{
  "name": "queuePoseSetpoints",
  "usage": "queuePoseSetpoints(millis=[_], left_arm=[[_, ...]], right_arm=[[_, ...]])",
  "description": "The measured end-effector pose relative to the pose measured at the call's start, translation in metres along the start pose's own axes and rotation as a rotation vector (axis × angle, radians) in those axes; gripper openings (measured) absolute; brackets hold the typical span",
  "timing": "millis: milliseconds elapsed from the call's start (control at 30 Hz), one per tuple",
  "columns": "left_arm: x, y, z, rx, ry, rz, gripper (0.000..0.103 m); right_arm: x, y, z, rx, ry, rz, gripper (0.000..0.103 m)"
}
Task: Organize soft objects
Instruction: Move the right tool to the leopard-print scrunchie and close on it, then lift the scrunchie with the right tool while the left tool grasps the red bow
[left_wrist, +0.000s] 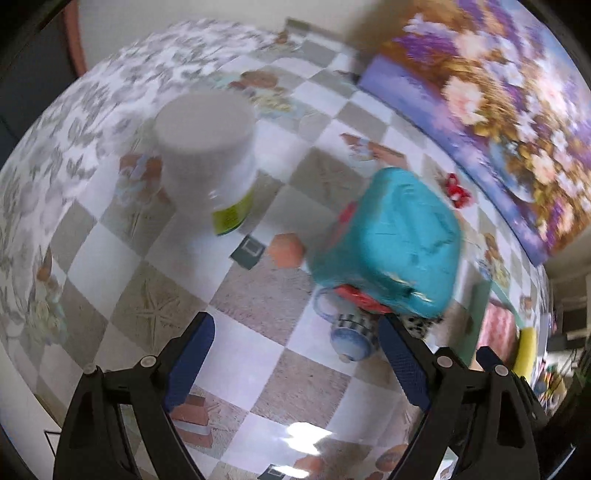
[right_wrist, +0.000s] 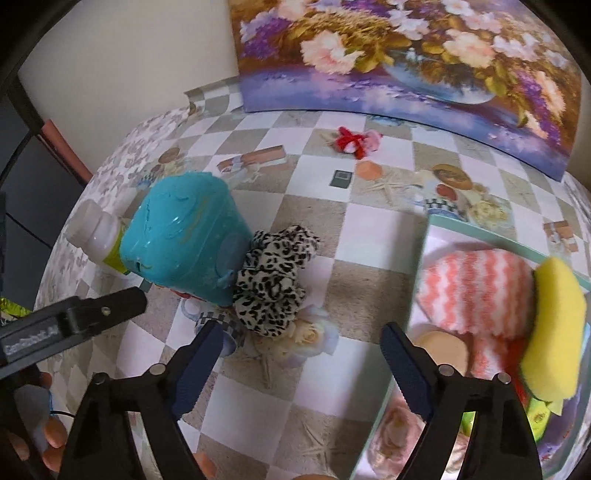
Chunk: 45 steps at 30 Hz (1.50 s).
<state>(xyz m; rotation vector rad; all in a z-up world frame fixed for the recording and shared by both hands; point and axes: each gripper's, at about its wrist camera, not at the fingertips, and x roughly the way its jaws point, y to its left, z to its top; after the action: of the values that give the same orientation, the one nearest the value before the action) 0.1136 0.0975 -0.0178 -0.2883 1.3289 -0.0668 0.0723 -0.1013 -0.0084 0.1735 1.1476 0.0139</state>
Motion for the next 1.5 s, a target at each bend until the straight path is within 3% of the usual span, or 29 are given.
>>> queuePoseSetpoints(millis=[267, 500, 967, 1500], left_arm=[[0.028, 0.013, 0.0, -0.082, 0.07, -0.002, 0.09], [0.034, 0.017, 0.003, -0.124, 0.087, -0.034, 0.09], [0.038, 0.014, 0.006, -0.145, 0.089, -0.025, 0.09], [0.018, 0.002, 0.0, -0.131, 0.036, 0.026, 0.09]], right_arm=[[0.027, 0.015, 0.009, -0.035, 0.047, 0.007, 0.078], [0.046, 0.016, 0.011, -0.022, 0.08, 0.027, 0.049], [0.052, 0.016, 0.003, 0.016, 0.06, 0.018, 0.023], [-0.002, -0.016, 0.005, 0.079, -0.021, 0.04, 0.021]])
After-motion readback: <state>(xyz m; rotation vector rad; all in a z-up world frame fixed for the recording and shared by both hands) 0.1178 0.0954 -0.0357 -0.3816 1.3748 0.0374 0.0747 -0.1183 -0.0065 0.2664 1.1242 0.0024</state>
